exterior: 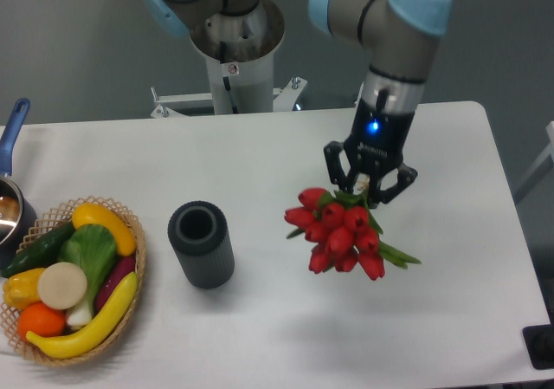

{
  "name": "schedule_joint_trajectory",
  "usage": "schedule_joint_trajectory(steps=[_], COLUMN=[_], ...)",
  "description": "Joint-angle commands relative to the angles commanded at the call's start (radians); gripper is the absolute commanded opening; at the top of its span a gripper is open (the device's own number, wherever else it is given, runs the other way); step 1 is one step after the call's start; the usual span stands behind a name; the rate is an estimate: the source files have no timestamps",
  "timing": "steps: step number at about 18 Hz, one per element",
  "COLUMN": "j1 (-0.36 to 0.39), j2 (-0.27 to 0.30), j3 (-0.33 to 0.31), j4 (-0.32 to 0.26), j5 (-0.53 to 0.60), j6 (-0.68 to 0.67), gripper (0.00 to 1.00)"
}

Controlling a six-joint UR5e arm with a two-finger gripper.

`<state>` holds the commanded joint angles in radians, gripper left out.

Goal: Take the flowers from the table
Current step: 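Lift the gripped red tulips up off the table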

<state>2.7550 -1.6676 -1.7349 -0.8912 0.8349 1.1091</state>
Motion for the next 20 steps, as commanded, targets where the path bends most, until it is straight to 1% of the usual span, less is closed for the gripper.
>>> schedule_joint_trajectory(steps=[3,5,8,20], j1=[0.032,0.045,0.066,0.068], j2=[0.034,0.049,0.052,0.045], j3=[-0.002,-0.011,-0.014,-0.012], j4=[0.002,0.002,0.002,0.006], j5=[-0.123,-0.163,-0.168,-0.174], j6=[-0.069,-0.075,-0.074,-0.061], gripper=[0.35,0.35,0.35,0.35])
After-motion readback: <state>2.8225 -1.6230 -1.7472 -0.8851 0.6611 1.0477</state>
